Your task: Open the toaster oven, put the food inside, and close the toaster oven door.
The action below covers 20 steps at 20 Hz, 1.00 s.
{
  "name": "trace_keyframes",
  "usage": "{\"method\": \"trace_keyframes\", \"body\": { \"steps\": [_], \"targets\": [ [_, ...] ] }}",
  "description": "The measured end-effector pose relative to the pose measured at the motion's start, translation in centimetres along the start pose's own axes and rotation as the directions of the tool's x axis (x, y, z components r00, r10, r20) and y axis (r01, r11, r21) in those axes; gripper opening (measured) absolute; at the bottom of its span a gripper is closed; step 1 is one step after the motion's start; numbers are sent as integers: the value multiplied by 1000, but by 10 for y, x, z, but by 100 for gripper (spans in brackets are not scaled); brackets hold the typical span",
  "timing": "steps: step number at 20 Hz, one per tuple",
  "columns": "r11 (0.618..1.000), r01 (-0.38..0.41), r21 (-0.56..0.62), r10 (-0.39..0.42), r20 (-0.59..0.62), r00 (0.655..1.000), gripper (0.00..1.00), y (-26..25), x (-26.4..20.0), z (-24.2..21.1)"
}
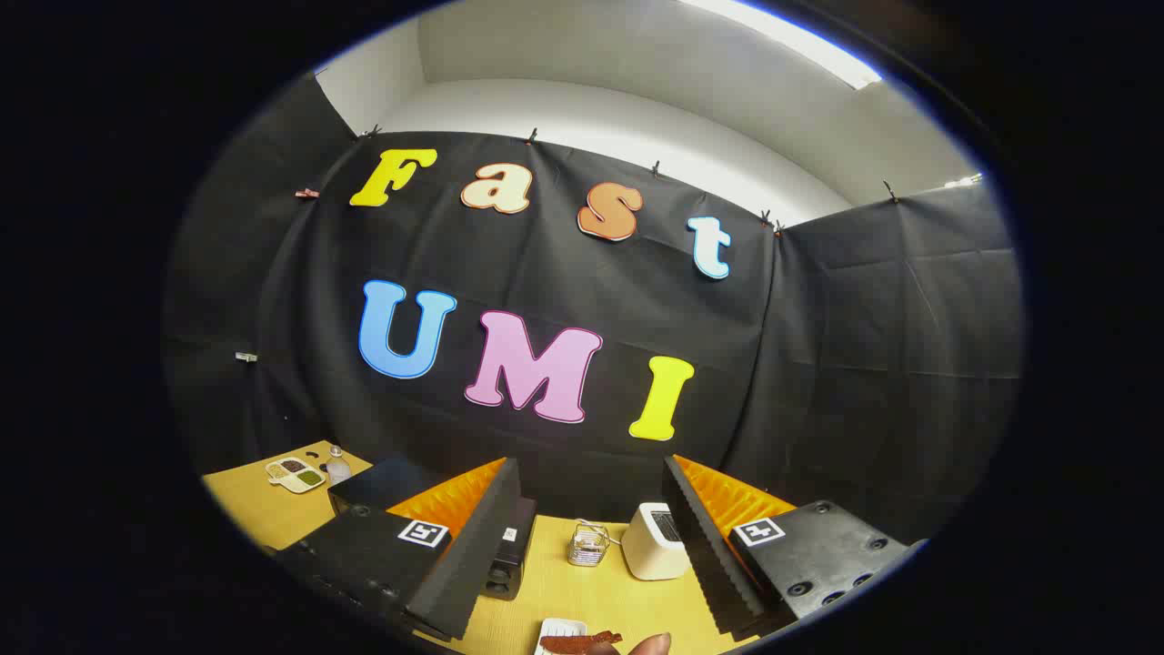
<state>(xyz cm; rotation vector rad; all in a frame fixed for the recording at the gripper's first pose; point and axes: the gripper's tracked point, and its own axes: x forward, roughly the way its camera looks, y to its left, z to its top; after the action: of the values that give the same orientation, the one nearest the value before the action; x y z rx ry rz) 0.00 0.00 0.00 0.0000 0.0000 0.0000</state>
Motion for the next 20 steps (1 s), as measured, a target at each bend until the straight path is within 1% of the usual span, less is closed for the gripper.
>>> {"method": "trace_keyframes", "body": {
  "steps": [11, 20],
  "targets": [
    [1000, 11, 17, -11, -4, 1000, 97, -3, -3, -1],
    [999, -6, 34, 7, -29, 1000, 97, -1, -7, -9]
  ]
}}
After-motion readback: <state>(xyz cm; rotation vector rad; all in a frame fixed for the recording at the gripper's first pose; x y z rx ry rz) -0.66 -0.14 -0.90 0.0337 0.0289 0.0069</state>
